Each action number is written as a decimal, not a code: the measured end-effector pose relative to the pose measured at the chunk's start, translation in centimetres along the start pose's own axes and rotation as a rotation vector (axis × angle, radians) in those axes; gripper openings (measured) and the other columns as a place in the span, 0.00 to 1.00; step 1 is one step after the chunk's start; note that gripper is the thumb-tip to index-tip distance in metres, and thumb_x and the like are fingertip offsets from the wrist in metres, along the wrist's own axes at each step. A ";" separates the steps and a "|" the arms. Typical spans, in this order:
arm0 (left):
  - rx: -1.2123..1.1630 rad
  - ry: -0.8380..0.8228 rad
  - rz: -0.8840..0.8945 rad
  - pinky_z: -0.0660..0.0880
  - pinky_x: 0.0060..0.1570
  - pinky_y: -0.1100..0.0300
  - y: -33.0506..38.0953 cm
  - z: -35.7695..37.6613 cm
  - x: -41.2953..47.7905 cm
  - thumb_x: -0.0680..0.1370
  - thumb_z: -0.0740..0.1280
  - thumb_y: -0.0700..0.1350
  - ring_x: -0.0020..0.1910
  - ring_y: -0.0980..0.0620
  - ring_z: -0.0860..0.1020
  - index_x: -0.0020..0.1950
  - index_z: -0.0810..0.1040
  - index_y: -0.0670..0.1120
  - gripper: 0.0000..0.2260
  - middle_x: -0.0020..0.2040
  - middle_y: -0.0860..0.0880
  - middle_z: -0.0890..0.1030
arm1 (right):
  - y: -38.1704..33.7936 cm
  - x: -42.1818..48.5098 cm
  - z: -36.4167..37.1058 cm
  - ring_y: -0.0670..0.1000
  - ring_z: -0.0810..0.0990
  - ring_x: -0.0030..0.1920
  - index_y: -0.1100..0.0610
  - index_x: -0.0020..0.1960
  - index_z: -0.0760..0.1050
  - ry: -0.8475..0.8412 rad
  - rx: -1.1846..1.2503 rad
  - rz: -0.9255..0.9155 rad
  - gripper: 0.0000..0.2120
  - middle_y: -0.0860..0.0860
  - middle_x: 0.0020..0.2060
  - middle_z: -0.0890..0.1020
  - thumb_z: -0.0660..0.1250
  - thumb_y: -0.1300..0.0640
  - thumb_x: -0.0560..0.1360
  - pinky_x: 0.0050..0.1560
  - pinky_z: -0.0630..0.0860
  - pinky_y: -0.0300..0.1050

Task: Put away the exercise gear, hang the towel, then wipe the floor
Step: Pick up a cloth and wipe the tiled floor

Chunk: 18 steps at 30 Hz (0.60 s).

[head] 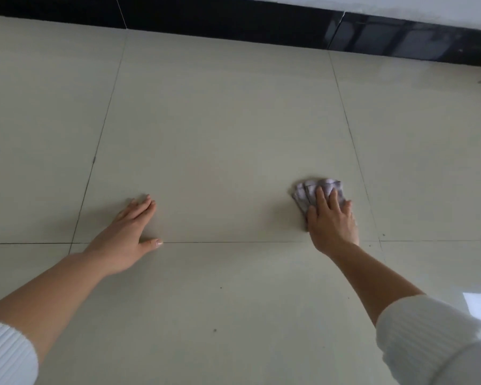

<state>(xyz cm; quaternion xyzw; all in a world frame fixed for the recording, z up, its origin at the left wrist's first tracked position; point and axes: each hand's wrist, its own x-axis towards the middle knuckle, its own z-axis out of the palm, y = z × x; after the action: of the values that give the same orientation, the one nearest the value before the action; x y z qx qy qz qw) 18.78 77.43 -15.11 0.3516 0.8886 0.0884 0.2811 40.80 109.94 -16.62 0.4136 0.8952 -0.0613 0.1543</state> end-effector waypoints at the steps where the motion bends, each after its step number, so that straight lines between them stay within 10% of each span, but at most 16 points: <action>1: 0.008 0.002 -0.004 0.48 0.74 0.57 0.0 -0.1 0.0 0.76 0.66 0.53 0.77 0.53 0.43 0.78 0.48 0.46 0.37 0.77 0.54 0.44 | -1.2 1.4 -0.8 0.66 0.51 0.74 0.49 0.78 0.48 -0.012 0.059 0.049 0.27 0.55 0.78 0.50 0.42 0.43 0.81 0.72 0.57 0.62; 11: 0.236 -0.175 -0.121 0.48 0.75 0.58 1.9 -1.7 0.3 0.78 0.59 0.59 0.76 0.53 0.41 0.77 0.42 0.45 0.37 0.77 0.51 0.38 | -17.1 0.5 -1.7 0.69 0.45 0.74 0.45 0.77 0.53 -0.071 -0.011 -0.674 0.23 0.54 0.78 0.51 0.45 0.46 0.82 0.73 0.45 0.65; 18: 0.277 -0.140 -0.198 0.44 0.74 0.57 3.6 -0.9 -0.1 0.80 0.53 0.60 0.76 0.50 0.39 0.76 0.37 0.43 0.36 0.77 0.50 0.35 | -11.3 4.0 -0.4 0.70 0.72 0.64 0.50 0.67 0.74 0.003 -0.091 -0.855 0.23 0.56 0.66 0.76 0.52 0.47 0.78 0.62 0.72 0.64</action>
<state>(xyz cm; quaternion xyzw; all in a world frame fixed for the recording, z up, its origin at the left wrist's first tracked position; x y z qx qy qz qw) 20.42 80.09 -13.06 0.3030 0.9008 -0.0875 0.2984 29.66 105.58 -17.72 -0.0020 0.9881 -0.0797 0.1315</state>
